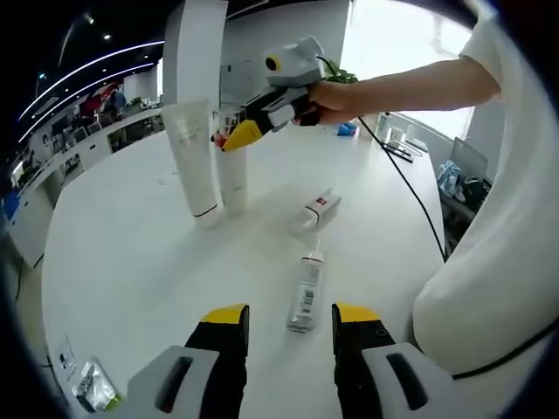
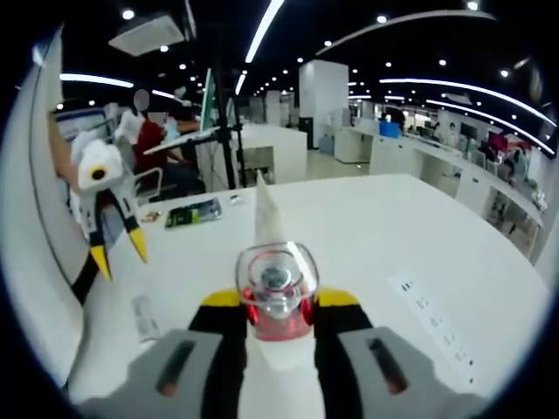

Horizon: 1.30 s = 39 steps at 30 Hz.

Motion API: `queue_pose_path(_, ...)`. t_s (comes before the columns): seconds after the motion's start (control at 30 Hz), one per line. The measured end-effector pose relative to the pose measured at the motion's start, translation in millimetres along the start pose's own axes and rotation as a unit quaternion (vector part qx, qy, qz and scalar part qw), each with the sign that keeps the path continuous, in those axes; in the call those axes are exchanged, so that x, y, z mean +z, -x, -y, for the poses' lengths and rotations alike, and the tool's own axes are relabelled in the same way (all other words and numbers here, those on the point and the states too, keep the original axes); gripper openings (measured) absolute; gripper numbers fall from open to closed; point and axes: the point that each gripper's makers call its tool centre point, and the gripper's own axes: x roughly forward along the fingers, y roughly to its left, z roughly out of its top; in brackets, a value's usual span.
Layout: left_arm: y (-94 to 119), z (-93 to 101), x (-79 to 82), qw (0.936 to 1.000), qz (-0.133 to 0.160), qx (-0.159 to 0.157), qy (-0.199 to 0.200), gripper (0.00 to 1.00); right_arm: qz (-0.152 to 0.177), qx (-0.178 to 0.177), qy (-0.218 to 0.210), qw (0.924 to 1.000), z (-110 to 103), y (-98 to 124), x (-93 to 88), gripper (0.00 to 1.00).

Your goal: Arrange the skincare products in the storage area until every visible bottle or jar stands upright without overlapping.

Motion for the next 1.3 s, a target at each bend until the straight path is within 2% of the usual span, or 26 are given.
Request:
queue_pose_path(0.2, 1, -0.7, -2.7, 1.0000, 0.000, 0.002, 0.006, 0.39, 0.009, 0.017, 0.010, 0.9998, -5, -2, 4.5, 0.27)
queue_pose_path(0.43, 0, -1.5, -5.7, 0.9999, -0.001, 0.004, 0.011, 0.38, 0.030, 0.029, 0.006, 0.9991, 0, 0, 2.5, 0.27)
queue_pose_path(0.57, 0, -3.0, -2.0, 0.9995, 0.013, 0.007, 0.029, 0.38, 0.036, 0.034, 0.006, 0.9988, -1, 2, 3.3, 0.28)
queue_pose_path(0.73, -3, -1.1, -2.5, 0.9996, 0.010, 0.004, 0.028, 0.38, 0.044, 0.038, -0.016, 0.9982, -2, 1, 6.0, 0.31)
queue_pose_path(0.93, -5, -2.5, 2.3, 0.9993, 0.017, 0.001, 0.032, 0.38, 0.019, 0.029, -0.024, 0.9991, -3, 2, -7.3, 0.36)
queue_pose_path(1.0, -6, -2.0, 2.5, 0.9994, 0.016, -0.001, 0.030, 0.38, -0.007, 0.027, -0.027, 0.9992, -1, 2, -23.1, 0.37)
queue_pose_path(1.07, -6, -1.5, 2.6, 0.9995, 0.015, -0.003, 0.028, 0.38, -0.025, 0.024, -0.023, 0.9991, -3, 1, -29.2, 0.37)
queue_pose_path(1.2, -4, -1.2, 1.1, 0.9995, 0.012, -0.004, 0.027, 0.38, -0.032, 0.017, -0.019, 0.9991, 2, -6, -36.7, 0.35)
queue_pose_path(1.3, -2, -1.2, -3.1, 0.9996, 0.006, -0.004, 0.026, 0.38, -0.021, 0.015, -0.037, 0.9990, 4, -11, -35.9, 0.32)
